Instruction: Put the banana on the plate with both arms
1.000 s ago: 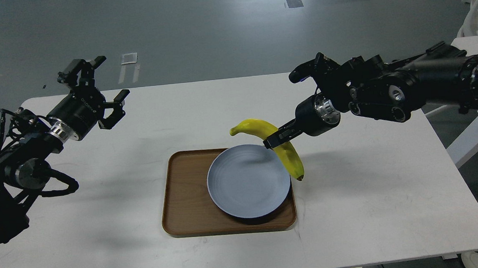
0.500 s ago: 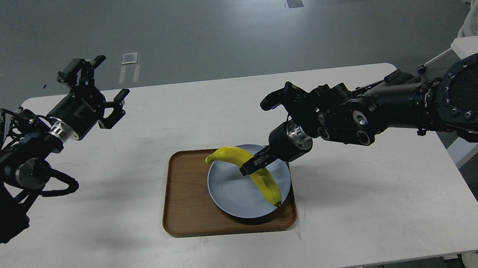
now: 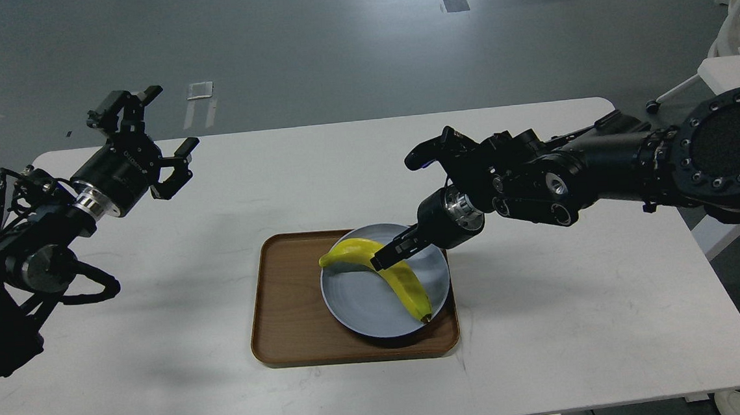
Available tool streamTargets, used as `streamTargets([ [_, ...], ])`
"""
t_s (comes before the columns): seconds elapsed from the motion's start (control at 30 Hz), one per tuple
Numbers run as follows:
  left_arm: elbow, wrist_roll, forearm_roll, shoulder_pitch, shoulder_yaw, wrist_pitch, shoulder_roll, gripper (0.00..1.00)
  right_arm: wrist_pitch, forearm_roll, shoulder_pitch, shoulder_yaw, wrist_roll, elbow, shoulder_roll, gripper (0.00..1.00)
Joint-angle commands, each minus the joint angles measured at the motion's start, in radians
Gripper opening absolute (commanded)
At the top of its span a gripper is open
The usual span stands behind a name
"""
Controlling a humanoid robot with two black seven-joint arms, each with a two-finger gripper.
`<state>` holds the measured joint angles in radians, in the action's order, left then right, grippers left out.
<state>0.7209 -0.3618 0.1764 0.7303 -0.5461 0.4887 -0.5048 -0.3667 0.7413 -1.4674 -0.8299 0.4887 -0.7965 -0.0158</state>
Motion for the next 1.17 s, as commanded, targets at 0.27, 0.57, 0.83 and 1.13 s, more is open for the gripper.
streamTargets([
  [0.27, 0.000, 0.000, 0.000, 0.000, 0.000, 0.000, 0.000, 0.98, 0.014, -0.140, 0.013, 0.182, 0.000, 0.011, -0.254, 0.98],
  [0.57, 0.000, -0.005, 0.000, -0.006, 0.000, 0.000, 0.006, 0.98, 0.014, -0.379, 0.411, 0.769, 0.000, 0.006, -0.447, 0.98],
  [0.83, -0.011, -0.009, -0.002, -0.014, 0.000, 0.000, 0.052, 0.98, 0.005, -0.540, 0.680, 1.074, 0.000, 0.002, -0.467, 0.98],
  [1.13, -0.050, -0.017, -0.009, -0.025, 0.000, 0.000, 0.133, 0.98, 0.002, -0.591, 0.774, 1.187, 0.000, -0.006, -0.467, 0.99],
])
